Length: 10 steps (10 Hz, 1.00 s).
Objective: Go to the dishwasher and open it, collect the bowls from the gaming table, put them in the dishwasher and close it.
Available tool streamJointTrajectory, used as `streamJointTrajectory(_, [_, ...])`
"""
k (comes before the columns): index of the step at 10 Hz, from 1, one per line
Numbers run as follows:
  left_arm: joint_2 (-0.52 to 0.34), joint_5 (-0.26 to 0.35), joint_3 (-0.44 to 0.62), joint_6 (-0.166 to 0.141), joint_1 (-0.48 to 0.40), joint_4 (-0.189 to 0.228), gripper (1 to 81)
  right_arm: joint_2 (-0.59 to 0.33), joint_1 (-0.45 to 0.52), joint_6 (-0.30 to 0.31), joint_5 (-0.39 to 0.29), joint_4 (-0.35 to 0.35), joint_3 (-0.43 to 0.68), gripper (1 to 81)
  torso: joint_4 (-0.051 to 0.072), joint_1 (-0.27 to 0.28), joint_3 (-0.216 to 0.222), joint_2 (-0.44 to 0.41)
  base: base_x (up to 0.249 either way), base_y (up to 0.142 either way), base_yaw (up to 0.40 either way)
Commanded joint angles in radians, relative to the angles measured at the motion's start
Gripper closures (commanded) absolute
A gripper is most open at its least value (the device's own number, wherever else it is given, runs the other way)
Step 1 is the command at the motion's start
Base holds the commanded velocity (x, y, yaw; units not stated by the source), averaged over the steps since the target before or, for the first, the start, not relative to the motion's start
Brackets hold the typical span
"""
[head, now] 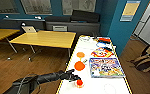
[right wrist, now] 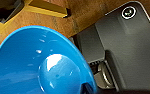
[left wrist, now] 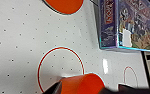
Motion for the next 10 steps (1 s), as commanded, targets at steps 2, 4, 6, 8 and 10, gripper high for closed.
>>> streamJointTrajectory(2, [-0.003,0.023,0.014,-0.001,-0.132,0.004,1.0,-0.028,0.034,-0.004,-0.026,-0.023,0.018,81.1,0.0,0.0,-0.043,0.0,0.0,0.0,0.0])
streamJointTrajectory(4, [-0.003,0.023,0.014,-0.001,-0.132,0.004,1.0,-0.029,0.034,-0.004,-0.026,-0.024,0.018,81.1,0.0,0.0,-0.032,0.0,0.0,0.0,0.0])
streamJointTrajectory(6, [-0.001,0.023,0.014,0.0,-0.126,0.005,1.0,-0.027,0.033,-0.004,-0.026,-0.024,0.018,81.1,0.0,0.0,-0.038,0.0,0.0,0.0,0.0])
streamJointTrajectory(8, [-0.001,0.022,0.014,0.006,-0.101,0.008,1.0,-0.028,0.036,-0.004,-0.026,-0.024,0.021,81.1,0.0,0.0,-0.037,0.0,0.0,0.0,0.0])
streamJointTrajectory(10, [0.0,0.017,0.014,0.005,-0.086,0.036,1.0,-0.026,0.037,-0.004,-0.028,-0.024,0.021,81.1,0.0,0.0,-0.037,0.0,0.0,0.0,0.0])
